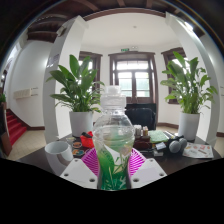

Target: Pour water

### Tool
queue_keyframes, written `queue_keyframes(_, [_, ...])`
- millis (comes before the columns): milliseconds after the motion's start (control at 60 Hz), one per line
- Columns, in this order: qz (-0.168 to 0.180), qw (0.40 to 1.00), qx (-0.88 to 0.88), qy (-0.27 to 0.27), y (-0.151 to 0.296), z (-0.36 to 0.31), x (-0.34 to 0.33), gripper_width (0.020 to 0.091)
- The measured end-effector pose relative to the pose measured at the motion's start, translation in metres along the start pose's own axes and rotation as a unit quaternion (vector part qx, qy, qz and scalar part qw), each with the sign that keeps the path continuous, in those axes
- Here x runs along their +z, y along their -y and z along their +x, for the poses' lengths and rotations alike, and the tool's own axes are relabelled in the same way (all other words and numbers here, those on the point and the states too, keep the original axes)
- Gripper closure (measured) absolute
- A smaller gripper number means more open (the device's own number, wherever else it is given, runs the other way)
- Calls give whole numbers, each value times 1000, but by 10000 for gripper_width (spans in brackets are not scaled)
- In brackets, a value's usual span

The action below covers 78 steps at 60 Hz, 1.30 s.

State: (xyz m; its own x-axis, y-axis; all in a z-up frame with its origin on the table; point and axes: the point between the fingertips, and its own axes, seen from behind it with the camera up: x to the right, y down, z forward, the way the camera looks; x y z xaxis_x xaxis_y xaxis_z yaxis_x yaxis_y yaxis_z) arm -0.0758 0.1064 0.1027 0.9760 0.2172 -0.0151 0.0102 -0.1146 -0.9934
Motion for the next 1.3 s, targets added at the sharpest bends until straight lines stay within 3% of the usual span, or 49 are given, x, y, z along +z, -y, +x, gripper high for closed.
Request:
queue_keyframes(167, [-3, 1000, 6, -7, 1, 4, 2, 597])
queue_keyframes(217, [-23, 1000, 6, -14, -5, 5, 3, 539])
queue_keyframes(250, [-39, 999, 6, -20, -10, 7, 2, 402])
queue_keyframes(267, [-45, 999, 4, -23, -12, 8, 2, 412])
queue_keyframes(300, [-49, 998, 0, -31, -12, 10, -2, 243])
queue_keyframes(317, [-49, 998, 0, -35, -11, 11, -4, 222])
queue_keyframes(400, [-50, 997, -3, -50, -7, 14, -27, 258])
queue_keyframes(817, [-92, 986, 27, -138, 1, 22, -210, 247])
queue_keyframes(1117, [-56, 981, 39, -183, 39, 43, -267, 250])
queue_keyframes(1300, [-41, 982, 28, -181, 60, 39, -280, 251])
